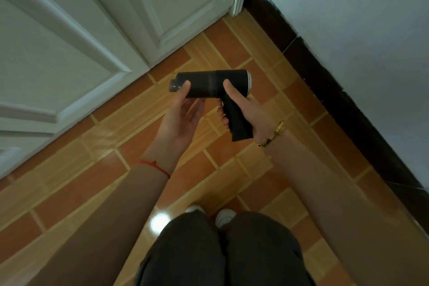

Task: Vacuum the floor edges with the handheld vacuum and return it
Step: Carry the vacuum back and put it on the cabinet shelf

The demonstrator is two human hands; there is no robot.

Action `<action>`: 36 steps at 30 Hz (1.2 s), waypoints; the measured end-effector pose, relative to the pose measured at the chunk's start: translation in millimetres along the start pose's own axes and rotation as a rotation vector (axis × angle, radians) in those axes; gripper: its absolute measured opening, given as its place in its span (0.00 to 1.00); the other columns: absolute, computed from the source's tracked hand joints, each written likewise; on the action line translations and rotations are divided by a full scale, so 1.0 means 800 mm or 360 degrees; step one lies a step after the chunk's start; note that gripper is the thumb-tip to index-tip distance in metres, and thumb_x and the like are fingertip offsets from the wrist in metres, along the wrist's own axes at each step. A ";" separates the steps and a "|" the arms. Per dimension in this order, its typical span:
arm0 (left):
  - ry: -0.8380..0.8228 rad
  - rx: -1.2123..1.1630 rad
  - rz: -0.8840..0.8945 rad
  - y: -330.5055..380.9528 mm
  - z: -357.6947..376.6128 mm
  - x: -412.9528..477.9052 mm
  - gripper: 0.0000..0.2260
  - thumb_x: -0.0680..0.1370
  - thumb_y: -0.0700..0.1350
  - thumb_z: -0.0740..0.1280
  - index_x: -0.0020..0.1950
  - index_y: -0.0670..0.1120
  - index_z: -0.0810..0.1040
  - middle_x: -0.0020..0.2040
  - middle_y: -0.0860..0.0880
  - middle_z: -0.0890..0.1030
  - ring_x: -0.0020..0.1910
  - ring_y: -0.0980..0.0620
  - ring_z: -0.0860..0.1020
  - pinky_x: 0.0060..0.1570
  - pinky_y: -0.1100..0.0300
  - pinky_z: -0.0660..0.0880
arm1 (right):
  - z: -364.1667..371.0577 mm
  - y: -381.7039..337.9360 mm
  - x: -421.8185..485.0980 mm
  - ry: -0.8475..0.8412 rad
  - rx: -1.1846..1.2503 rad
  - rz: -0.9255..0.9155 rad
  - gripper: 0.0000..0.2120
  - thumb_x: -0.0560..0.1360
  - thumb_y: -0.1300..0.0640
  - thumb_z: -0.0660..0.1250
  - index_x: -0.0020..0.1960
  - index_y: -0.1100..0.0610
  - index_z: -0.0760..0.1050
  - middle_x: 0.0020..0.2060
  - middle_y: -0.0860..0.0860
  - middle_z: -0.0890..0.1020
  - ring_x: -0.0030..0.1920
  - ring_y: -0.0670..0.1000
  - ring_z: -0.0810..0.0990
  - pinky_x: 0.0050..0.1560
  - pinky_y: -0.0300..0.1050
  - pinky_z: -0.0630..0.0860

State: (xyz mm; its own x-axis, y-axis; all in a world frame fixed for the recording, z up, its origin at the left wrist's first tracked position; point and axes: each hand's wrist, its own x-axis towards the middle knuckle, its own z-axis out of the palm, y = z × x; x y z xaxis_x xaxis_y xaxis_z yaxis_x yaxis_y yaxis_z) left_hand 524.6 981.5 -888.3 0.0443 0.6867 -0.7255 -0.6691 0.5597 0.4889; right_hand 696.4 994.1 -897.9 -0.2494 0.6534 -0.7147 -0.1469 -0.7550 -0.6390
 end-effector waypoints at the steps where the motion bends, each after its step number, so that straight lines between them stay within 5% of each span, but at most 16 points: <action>1: 0.0005 -0.0013 -0.0001 0.014 0.015 -0.028 0.23 0.73 0.49 0.75 0.65 0.45 0.76 0.58 0.45 0.82 0.54 0.51 0.85 0.54 0.60 0.80 | 0.010 -0.020 -0.029 0.0008 0.0004 0.0005 0.24 0.68 0.34 0.71 0.41 0.56 0.79 0.33 0.52 0.82 0.29 0.49 0.78 0.32 0.42 0.77; 8: 0.0041 -0.0098 0.0027 0.122 0.136 -0.255 0.23 0.71 0.49 0.77 0.64 0.44 0.78 0.51 0.46 0.86 0.52 0.51 0.85 0.52 0.61 0.80 | 0.086 -0.166 -0.259 0.0004 -0.0041 -0.0089 0.23 0.70 0.36 0.70 0.46 0.57 0.79 0.34 0.52 0.81 0.30 0.49 0.78 0.32 0.42 0.77; 17: 0.0071 -0.0141 0.0134 0.221 0.258 -0.518 0.16 0.75 0.46 0.74 0.61 0.44 0.79 0.55 0.45 0.84 0.52 0.51 0.85 0.55 0.60 0.80 | 0.164 -0.311 -0.506 -0.0039 -0.0203 -0.0121 0.26 0.65 0.31 0.71 0.42 0.54 0.81 0.35 0.54 0.82 0.32 0.51 0.80 0.34 0.43 0.78; 22: 0.0154 -0.0235 0.0178 0.240 0.280 -0.631 0.20 0.76 0.44 0.73 0.66 0.42 0.76 0.59 0.42 0.82 0.51 0.50 0.85 0.56 0.58 0.81 | 0.192 -0.339 -0.602 -0.0114 -0.0296 -0.0100 0.26 0.66 0.30 0.70 0.42 0.54 0.83 0.37 0.55 0.83 0.33 0.52 0.81 0.35 0.44 0.79; 28: 0.0201 -0.0255 0.0257 0.237 0.278 -0.718 0.17 0.75 0.45 0.73 0.63 0.43 0.78 0.62 0.40 0.81 0.62 0.45 0.80 0.67 0.53 0.74 | 0.216 -0.341 -0.667 -0.0275 -0.0303 -0.0119 0.25 0.70 0.32 0.68 0.45 0.55 0.83 0.37 0.56 0.82 0.34 0.53 0.80 0.36 0.45 0.78; 36: 0.0157 -0.0232 0.0534 0.251 0.265 -0.783 0.19 0.75 0.48 0.74 0.64 0.46 0.77 0.59 0.43 0.84 0.59 0.49 0.83 0.60 0.58 0.76 | 0.267 -0.356 -0.722 -0.0392 -0.0313 -0.0201 0.23 0.71 0.35 0.67 0.44 0.56 0.84 0.36 0.55 0.82 0.33 0.51 0.80 0.35 0.43 0.78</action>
State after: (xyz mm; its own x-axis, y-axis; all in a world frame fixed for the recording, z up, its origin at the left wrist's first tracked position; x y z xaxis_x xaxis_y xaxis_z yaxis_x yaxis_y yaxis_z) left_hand 519.4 762.3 -233.2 -0.2621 0.7687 -0.5835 -0.7331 0.2346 0.6384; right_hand 678.1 820.2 -242.5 -0.4681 0.6905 -0.5515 -0.0098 -0.6281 -0.7781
